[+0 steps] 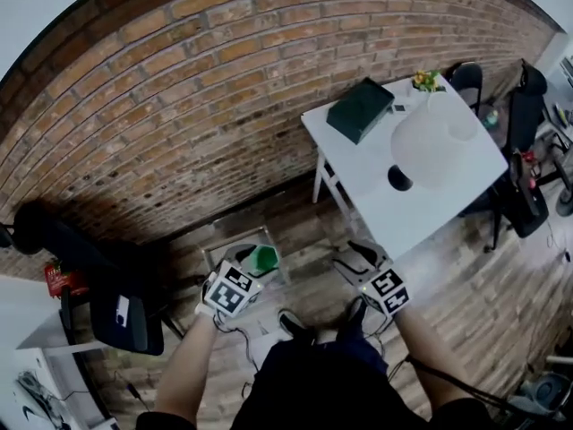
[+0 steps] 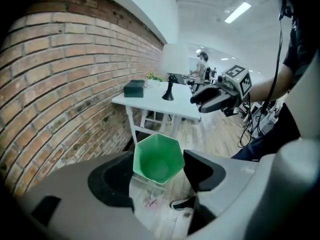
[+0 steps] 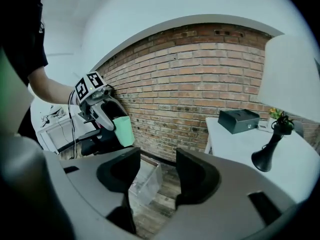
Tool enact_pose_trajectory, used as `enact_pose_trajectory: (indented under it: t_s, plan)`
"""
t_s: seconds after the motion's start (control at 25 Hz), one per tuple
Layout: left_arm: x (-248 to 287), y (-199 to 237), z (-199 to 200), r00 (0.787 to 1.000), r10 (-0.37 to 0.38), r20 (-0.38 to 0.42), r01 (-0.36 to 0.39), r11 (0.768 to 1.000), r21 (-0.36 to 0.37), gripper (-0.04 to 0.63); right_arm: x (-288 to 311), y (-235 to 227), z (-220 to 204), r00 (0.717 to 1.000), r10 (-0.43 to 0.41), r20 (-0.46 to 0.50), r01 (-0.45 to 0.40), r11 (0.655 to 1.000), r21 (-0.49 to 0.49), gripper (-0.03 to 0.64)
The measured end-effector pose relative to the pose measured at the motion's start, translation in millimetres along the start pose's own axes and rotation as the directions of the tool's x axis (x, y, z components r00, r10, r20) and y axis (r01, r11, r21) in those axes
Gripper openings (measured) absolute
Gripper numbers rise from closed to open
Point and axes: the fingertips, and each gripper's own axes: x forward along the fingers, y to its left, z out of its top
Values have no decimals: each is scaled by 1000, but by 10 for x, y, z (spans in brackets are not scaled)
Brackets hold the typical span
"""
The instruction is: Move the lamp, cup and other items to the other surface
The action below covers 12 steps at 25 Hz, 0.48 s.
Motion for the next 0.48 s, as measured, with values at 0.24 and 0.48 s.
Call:
enact_pose_trajectory:
  t_s: [0.24,0.48]
  plan:
    - [495,-450,761,999,-39,14,38,997,67,308,-472,-519,-286,1000,-17,8,17,1000,12,229]
    - [938,-862,1344,998,-49,25,47,996,78,308,-1020,-1108,-602,998,-64,5,64,997,51,227]
